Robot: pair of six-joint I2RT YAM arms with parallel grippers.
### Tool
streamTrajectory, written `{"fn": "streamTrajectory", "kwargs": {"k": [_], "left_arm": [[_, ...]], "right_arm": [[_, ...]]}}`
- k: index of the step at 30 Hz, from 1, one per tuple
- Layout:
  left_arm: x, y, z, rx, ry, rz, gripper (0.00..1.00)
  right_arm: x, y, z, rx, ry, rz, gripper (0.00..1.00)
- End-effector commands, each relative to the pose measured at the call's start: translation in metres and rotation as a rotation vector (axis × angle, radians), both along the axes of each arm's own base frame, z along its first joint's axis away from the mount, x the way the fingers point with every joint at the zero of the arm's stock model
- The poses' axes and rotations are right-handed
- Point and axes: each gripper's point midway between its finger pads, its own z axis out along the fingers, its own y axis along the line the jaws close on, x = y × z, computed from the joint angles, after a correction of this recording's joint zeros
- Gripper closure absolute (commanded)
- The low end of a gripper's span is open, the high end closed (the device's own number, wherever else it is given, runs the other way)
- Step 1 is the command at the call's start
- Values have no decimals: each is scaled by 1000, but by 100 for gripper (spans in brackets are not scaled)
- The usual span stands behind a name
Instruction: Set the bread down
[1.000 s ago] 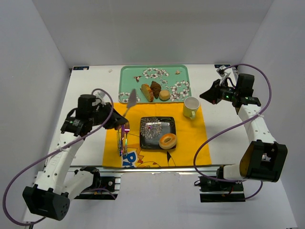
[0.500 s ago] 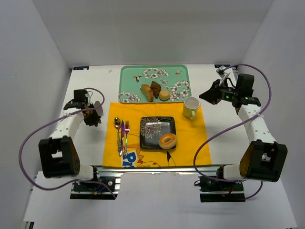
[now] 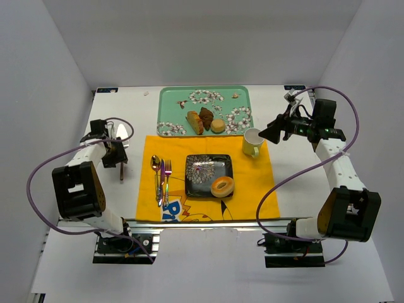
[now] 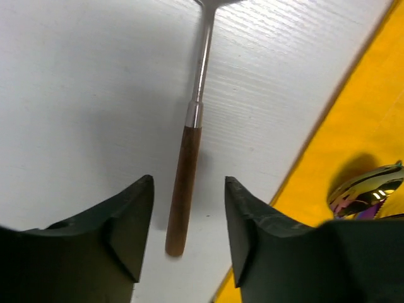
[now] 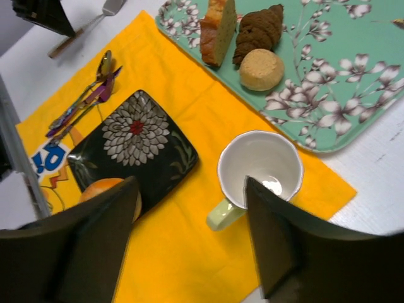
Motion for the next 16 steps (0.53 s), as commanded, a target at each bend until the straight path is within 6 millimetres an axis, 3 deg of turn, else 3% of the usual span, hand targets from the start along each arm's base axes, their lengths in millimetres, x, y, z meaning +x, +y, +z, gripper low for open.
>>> {"fn": "streamTrajectory", "kwargs": {"k": [1, 5, 7, 9, 10, 12, 13, 16], "left_arm": [[10, 6, 22, 1, -89, 26, 39], [14, 4, 43, -31, -170, 70, 37], [17, 4, 66, -42, -252, 115, 31], [19, 4, 87, -61, -323, 141, 27], [20, 2, 108, -72, -396, 162, 23], [20, -1, 134, -97, -480, 177, 11], [18, -4, 160, -113, -572, 194, 6], [10, -22, 214, -166, -769, 133, 2]], "right_arm": [[-9, 8, 13, 6, -55, 69, 21], [-11, 21, 3, -124, -83, 99, 11], [-13, 45, 5, -180, -100, 92, 11], [4, 42, 0, -276, -92, -61, 11], [5, 56, 6, -296, -109, -59, 11], [13, 57, 12, -318, -118, -110, 11], [16, 64, 19, -299, -117, -112, 11], [12, 85, 30, -261, -150, -36, 10]]}}
